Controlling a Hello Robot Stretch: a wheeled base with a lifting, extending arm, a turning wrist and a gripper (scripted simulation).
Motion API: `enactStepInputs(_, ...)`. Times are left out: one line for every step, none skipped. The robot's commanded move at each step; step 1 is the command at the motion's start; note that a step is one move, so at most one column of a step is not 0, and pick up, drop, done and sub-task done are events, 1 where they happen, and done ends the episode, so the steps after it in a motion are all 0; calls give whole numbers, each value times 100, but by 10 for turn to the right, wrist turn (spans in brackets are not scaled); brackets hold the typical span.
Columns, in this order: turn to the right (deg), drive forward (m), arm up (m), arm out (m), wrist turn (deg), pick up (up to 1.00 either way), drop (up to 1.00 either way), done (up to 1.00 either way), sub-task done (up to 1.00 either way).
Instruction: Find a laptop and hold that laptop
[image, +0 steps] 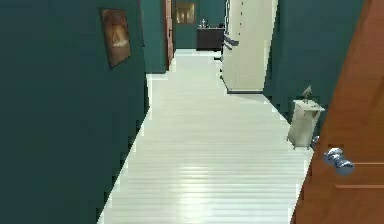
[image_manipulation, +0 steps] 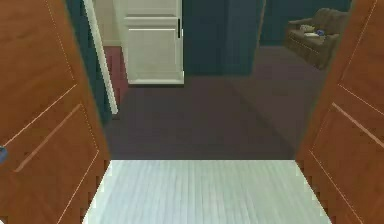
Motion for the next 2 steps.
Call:
enactStepInputs(450,0,0,0,0,0,0,0,0)
enactStepInputs(450,0,0,0,0,0,0,0,0)
